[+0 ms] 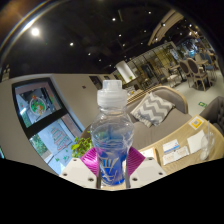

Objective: Pour water

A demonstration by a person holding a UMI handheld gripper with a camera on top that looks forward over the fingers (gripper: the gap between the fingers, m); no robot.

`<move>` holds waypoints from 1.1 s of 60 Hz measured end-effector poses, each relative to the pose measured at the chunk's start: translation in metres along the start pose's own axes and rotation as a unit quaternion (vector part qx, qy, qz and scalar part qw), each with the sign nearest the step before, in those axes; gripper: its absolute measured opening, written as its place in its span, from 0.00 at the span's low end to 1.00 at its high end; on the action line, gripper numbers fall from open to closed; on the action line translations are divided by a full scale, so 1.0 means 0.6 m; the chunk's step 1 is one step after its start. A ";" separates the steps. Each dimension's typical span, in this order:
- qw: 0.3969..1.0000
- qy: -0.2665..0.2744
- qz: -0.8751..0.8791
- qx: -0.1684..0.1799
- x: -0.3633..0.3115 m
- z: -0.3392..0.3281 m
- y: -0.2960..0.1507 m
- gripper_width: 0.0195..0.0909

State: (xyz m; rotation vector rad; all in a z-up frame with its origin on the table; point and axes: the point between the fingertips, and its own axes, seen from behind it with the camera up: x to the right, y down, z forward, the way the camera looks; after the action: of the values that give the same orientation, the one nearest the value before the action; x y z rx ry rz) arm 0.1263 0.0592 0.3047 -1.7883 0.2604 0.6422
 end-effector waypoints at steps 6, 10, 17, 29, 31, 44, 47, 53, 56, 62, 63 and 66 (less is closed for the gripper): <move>0.996 0.039 -0.079 0.010 0.062 -0.014 -0.021 0.18; 0.989 0.070 -0.130 0.009 0.119 -0.026 -0.022 0.18; 0.973 0.123 -0.195 0.003 0.222 -0.039 0.000 0.18; 0.961 0.166 -0.221 -0.025 0.367 -0.049 0.063 0.18; 0.961 0.167 -0.219 -0.028 0.382 -0.048 0.072 0.18; 0.960 0.167 -0.223 -0.037 0.442 -0.032 0.121 0.18; 0.960 0.168 -0.221 -0.041 0.451 -0.031 0.132 0.19; 0.957 0.173 -0.226 -0.052 0.470 -0.028 0.162 0.20; 0.958 0.170 -0.229 -0.037 0.467 -0.030 0.161 0.21; 0.957 0.167 -0.234 -0.028 0.464 -0.033 0.158 0.28; 0.958 0.167 -0.233 -0.027 0.464 -0.034 0.157 0.30; 0.958 0.169 -0.230 -0.025 0.464 -0.033 0.158 0.36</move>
State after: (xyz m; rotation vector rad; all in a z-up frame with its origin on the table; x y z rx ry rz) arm 0.3161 0.0512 0.0789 -1.9147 0.0492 0.0089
